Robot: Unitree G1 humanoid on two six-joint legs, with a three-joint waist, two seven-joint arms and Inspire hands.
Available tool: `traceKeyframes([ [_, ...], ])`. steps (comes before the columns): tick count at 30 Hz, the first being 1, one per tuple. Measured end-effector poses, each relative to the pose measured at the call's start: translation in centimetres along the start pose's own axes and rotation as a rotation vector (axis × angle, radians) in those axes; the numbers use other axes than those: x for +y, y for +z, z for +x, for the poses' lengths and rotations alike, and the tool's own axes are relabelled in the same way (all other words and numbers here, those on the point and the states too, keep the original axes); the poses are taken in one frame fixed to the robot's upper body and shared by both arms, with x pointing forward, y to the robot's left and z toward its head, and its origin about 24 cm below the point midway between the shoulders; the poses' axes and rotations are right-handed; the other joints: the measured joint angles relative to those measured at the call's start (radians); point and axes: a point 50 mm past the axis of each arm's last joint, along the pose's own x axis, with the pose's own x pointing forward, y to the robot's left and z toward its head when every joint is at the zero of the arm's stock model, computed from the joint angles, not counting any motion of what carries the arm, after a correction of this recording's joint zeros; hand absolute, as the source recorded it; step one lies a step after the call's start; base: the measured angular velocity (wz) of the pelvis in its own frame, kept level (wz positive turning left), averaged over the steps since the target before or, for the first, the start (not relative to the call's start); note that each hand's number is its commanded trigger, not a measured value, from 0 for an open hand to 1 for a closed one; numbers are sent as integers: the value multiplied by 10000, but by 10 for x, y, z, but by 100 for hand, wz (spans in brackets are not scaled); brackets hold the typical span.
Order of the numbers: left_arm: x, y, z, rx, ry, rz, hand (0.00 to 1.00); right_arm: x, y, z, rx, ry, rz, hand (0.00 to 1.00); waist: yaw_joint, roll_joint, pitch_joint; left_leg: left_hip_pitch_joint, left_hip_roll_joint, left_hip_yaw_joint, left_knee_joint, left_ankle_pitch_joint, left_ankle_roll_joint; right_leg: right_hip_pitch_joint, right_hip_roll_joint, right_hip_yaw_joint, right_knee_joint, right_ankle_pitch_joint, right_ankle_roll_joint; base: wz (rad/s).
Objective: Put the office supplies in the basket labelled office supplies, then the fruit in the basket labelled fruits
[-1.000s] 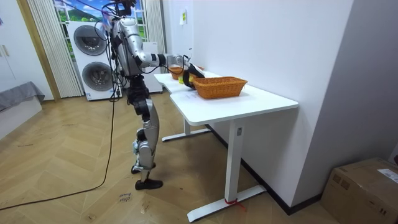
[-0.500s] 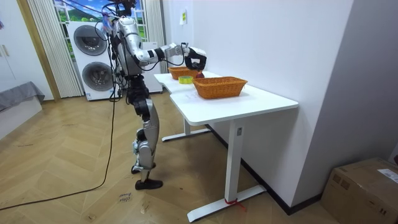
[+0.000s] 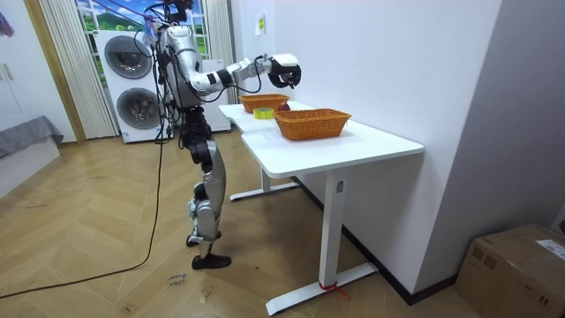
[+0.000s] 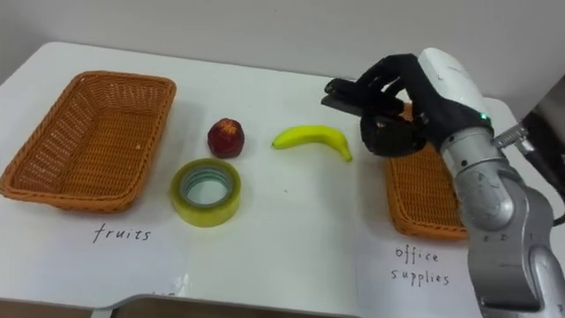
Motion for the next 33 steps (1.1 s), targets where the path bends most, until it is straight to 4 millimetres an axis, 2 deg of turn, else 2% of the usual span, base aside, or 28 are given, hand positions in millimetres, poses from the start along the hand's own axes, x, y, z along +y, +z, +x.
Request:
traceKeyframes([
  [2, -2, -4, 0, 127, -61, -9, 0, -3, -2, -1, 42, -181, 117, 100, -66, -24, -16, 11, -1, 29, 22, 0, 1, 8, -1, 32, 1, 0, 0, -5],
  [9, -1, -11, -2, 329, -141, -492, 0, -12, -7, -2, 262, -936, 181, 100, -287, -16, -1, 163, 11, 96, -10, -2, 1, 127, -1, 89, -1, 0, 0, 0],
  [14, 1, -11, -2, 296, -71, -712, 0, -17, -23, -5, 951, -1347, 197, 100, -307, -45, -2, 163, -3, 106, -5, -4, 3, 131, -4, 101, -7, -1, 0, 0],
  [21, 2, -10, -2, 143, 4, -691, 0, -12, -39, -8, 1622, -1639, 266, 100, -340, -113, -28, 58, -9, 109, 18, -2, 4, 39, -3, 83, -21, -2, 2, 0],
  [26, 2, -12, -2, 301, 158, -706, 0, -1, -56, -16, 2281, -1579, 418, 100, -337, -119, -31, 44, -5, 101, 21, -2, 4, 40, -6, 67, -22, -2, 2, 0],
  [33, 2, -13, -2, 345, 219, -742, 0, 11, -72, -22, 2967, -1282, 895, 100, -333, -86, -2, -7, 4, 108, 8, -2, 4, -37, -20, 124, -26, -3, 1, 0],
])
